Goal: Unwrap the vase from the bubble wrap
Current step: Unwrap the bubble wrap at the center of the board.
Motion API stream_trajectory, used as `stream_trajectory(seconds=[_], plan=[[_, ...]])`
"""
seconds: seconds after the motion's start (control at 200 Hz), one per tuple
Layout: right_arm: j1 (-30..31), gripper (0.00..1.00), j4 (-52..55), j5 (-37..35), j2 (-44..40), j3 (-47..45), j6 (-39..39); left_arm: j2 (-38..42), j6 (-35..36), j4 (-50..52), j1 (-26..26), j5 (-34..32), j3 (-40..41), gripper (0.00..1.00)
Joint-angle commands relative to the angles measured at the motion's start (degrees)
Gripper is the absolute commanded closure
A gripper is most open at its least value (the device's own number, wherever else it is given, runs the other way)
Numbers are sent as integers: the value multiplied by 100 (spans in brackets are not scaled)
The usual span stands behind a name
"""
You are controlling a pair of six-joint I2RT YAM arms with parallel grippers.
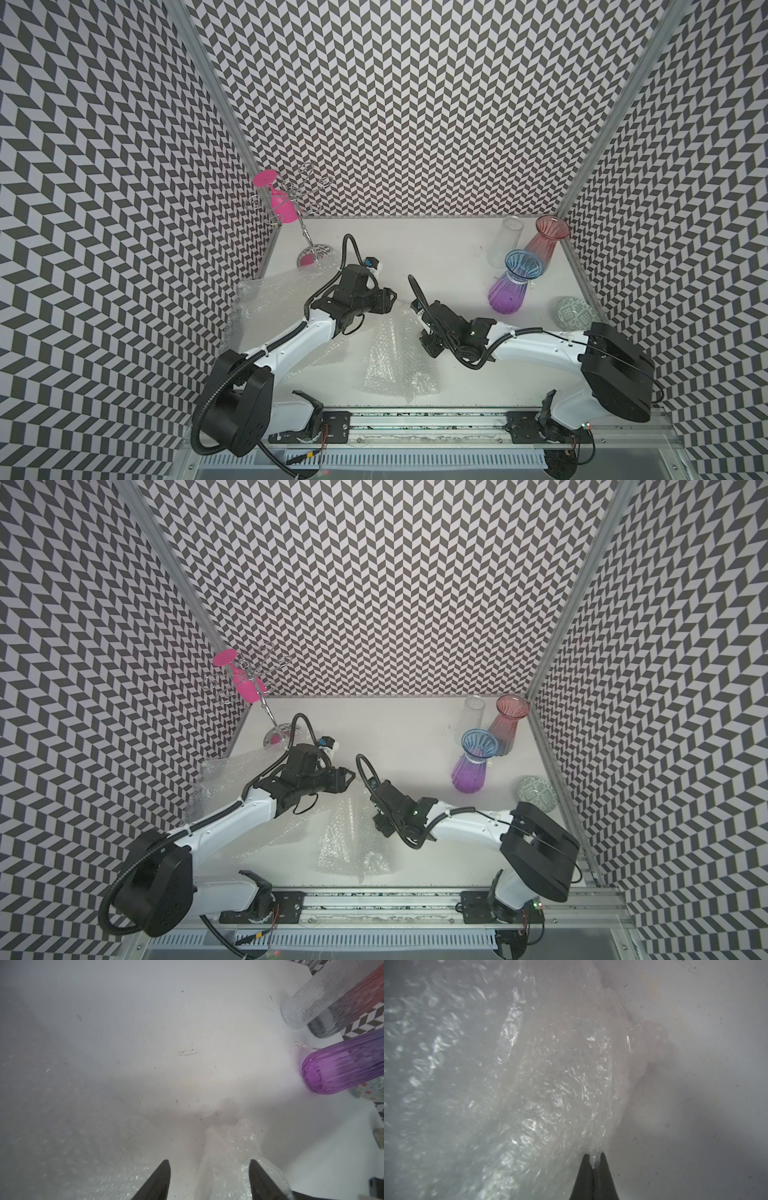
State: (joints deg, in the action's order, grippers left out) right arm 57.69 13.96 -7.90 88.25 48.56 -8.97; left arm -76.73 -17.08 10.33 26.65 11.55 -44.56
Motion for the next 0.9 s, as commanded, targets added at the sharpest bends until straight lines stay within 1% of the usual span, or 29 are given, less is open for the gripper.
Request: stream_trajectory(seconds=[0.0,0.15,0.37,0.466,0.581,0.626,0.771,0.896], plan=[[32,100,2,105,63,96,44,-272,671,328,63,-48,-240,38],[39,100,11,105,73,110,45,-521,871,323,218,-7,-308,33],[34,100,19,82,87,127,62,-944,981,90,381,-148,-399,34],[40,100,37,97,126,149,82,-1096,1005,33,411,-279,-498,38],[35,100,54,112,124,166,83,-1199,1026,-63,411,-325,-569,51],[36,100,60,91,123,172,87,-1249,1054,-65,419,-279,-604,54],[36,100,72,47,115,162,88,-1370,1102,-91,459,-233,-668,54],[35,100,81,47,121,179,97,-1340,1062,-162,528,-206,-571,54]])
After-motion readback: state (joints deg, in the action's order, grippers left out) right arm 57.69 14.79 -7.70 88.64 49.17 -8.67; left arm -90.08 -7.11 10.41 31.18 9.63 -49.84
